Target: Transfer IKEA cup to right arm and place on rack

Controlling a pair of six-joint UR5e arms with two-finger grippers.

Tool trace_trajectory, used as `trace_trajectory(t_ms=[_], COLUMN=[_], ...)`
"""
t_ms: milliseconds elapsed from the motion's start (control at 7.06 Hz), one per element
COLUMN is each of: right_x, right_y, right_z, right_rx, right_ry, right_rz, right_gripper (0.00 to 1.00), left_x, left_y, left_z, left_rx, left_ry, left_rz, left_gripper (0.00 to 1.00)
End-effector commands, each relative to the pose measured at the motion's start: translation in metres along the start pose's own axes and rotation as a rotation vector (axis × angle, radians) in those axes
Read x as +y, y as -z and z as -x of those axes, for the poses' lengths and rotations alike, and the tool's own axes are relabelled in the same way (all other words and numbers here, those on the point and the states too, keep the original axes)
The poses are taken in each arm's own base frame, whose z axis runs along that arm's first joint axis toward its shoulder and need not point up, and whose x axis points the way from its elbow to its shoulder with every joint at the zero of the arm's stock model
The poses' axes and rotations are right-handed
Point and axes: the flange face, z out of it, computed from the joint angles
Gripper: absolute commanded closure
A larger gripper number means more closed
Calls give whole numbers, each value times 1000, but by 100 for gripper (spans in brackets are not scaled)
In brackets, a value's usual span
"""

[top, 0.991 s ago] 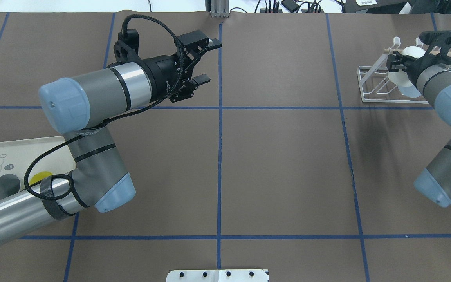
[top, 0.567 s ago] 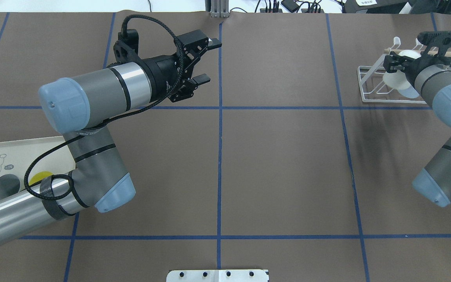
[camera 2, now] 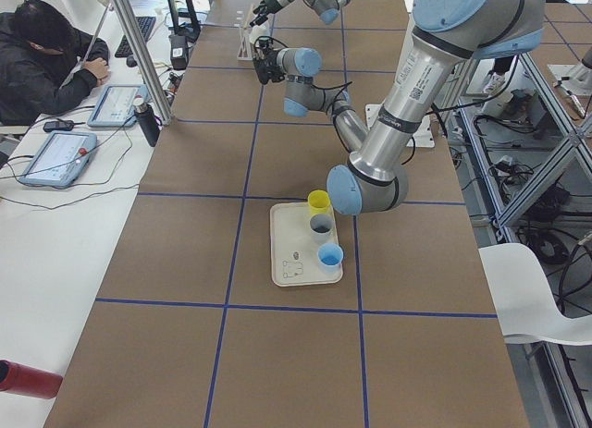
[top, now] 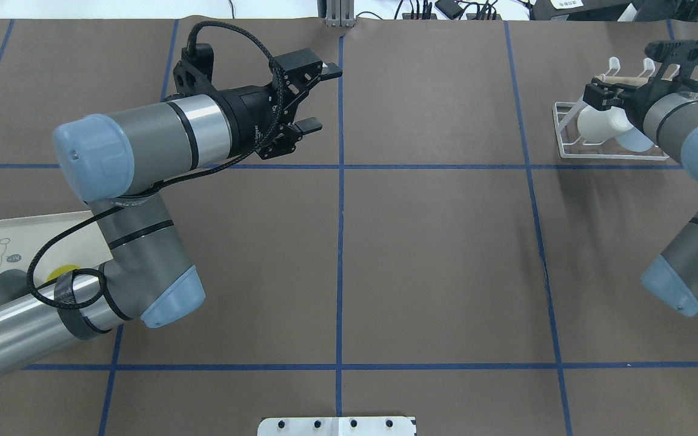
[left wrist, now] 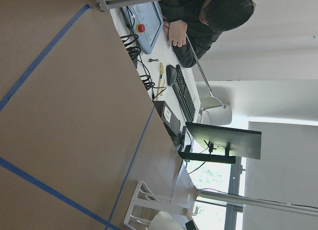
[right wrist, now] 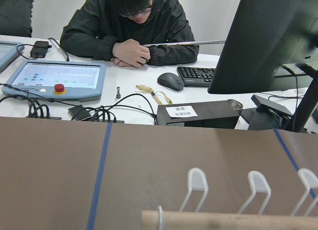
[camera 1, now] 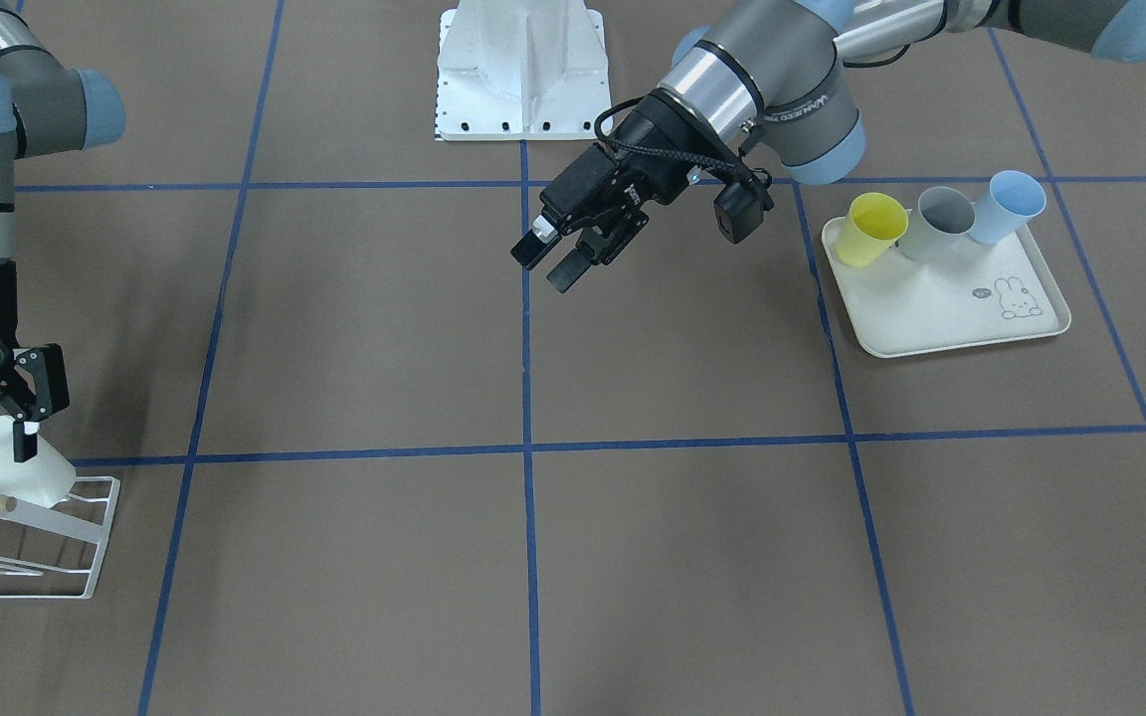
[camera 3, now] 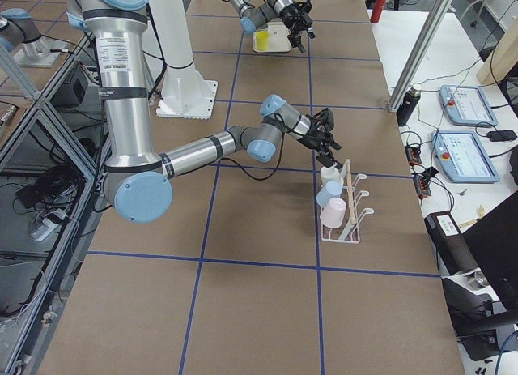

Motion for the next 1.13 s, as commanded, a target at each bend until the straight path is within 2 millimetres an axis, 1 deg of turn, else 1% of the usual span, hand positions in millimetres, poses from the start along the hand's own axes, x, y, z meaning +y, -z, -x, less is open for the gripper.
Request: trace_trajectory(t_ms=[0,142,283,425,567,708,850,991], right_x=[-39,-53,-65,-72,-78,-97,-115,-129], right_y=[47,72,97,113,122,140,154,155], right_z=[8,21,40,58,75,101,126,146], right_rx=[-70,-96,-148,-202,-265,-356,-424,-456], right_ry=[-31,-35,-53,-83,-138,-203,-235,-230], right_rz=[95,148,190,256,312,354,367,353], right_gripper=[0,0,0,0,0,0,0,0], left_x=[-3,-18,-38,-58,-81,-89,-101,-124], left_y=[39,74,108,137,164,194,224,256], left_z=[-6,-7,-1,15,36,50,60,60], left_rx=[-97,-185,-271,-347,-427,-459,-495,-518], left_ry=[-145,-245,-304,-375,-456,-526,-573,-617], left_rz=[28,40,55,65,69,77,97,105], left_gripper=[0,0,0,0,0,0,0,0])
